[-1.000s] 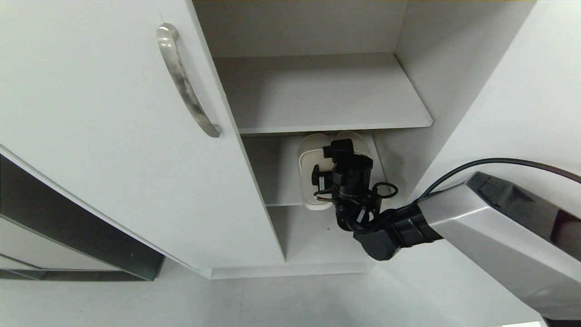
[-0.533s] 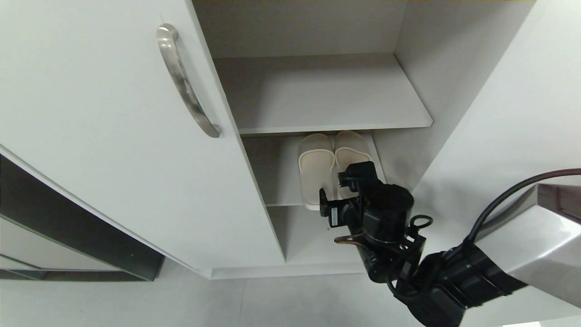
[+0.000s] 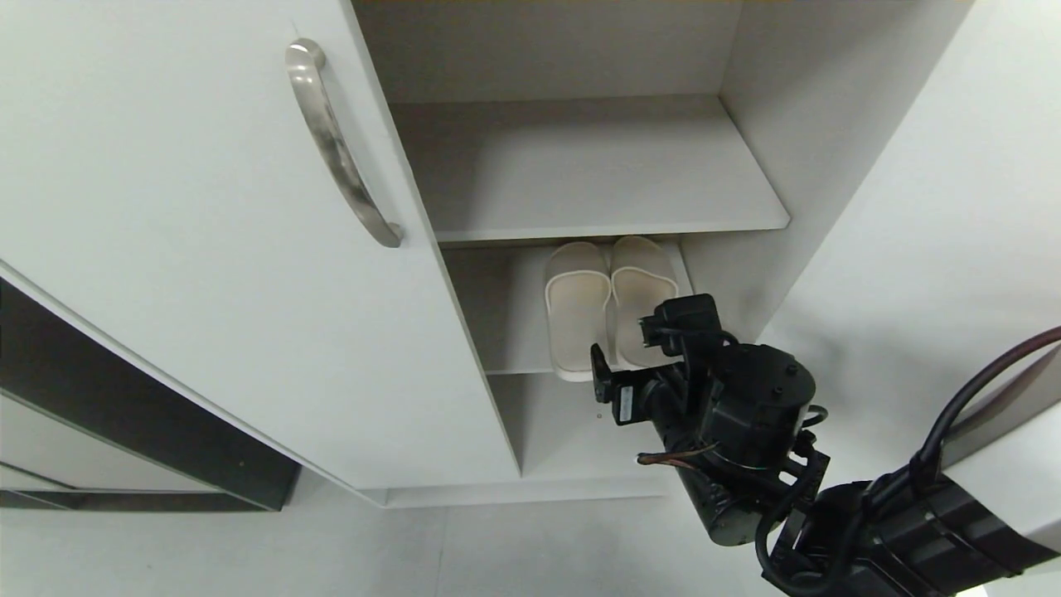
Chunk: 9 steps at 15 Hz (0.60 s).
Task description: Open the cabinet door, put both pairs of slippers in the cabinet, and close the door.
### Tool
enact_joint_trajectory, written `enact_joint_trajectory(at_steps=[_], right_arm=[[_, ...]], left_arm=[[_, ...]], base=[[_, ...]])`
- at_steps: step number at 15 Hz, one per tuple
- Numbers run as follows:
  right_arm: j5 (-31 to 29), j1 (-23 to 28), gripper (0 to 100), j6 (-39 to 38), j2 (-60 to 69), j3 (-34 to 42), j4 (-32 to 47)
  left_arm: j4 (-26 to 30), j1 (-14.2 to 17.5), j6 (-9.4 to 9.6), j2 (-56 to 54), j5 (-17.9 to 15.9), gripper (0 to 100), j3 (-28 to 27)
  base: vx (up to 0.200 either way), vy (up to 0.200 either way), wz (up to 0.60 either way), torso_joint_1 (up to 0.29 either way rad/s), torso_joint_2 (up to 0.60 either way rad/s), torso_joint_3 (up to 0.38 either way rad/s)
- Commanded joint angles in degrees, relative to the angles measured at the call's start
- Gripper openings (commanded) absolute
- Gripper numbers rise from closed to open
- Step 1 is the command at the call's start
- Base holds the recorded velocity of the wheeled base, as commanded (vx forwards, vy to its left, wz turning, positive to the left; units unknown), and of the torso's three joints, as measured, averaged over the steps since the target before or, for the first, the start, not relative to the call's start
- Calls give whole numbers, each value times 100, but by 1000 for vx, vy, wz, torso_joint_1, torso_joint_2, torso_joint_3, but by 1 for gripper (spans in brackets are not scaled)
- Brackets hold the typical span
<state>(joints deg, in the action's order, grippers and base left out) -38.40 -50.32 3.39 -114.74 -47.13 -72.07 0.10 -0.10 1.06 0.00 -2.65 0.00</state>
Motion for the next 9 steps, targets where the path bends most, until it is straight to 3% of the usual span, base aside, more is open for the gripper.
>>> enact_joint_trajectory(at_steps=[1, 9], right_arm=[[-1, -39, 100, 4, 22, 11, 0], [-1, -48, 100, -5, 4, 20, 0]], left_arm=[[-1, 1, -1, 9, 1, 0, 0], [-1, 1, -18, 9, 10, 0, 0]], base=[[-200, 0, 0, 2, 2, -7], [-200, 0, 0, 3, 2, 2]])
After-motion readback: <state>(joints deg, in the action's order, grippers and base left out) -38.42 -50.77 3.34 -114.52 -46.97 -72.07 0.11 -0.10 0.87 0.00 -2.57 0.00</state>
